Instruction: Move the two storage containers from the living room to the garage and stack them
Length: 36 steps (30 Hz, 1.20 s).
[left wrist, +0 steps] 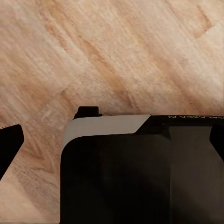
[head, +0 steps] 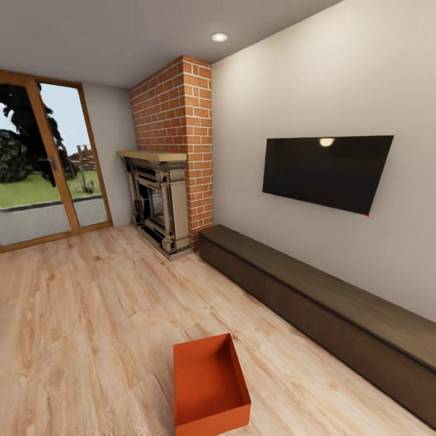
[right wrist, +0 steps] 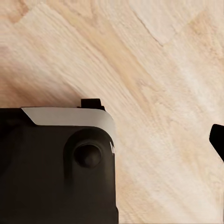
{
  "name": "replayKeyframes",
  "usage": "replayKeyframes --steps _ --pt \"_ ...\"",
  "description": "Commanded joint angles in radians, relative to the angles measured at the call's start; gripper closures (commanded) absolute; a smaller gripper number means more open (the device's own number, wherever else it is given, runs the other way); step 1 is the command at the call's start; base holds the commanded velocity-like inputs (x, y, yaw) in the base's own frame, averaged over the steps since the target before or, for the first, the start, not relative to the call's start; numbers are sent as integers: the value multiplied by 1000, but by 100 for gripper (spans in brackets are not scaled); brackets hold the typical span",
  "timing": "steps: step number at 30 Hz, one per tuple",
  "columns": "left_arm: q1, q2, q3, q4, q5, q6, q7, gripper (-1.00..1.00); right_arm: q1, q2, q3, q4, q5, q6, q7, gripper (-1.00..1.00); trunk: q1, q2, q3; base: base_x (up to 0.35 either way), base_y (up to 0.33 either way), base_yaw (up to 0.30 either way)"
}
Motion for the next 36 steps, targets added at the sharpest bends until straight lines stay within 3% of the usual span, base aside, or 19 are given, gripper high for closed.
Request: replayKeyframes --steps 1,13,36 --pt "-1 0 1 1 0 -4 3 -100 -1 1 9 2 -9 -5 -1 -100 0 -1 -1 0 0 272" --pt "-1 0 1 1 0 -4 2 -100 -1 1 8 2 -11 -5 -1 -100 0 -1 -1 44 0 247" --pt "-1 0 1 1 1 -4 2 -100 -1 1 9 2 -12 -4 -1 -100 0 -1 -1 293 0 7"
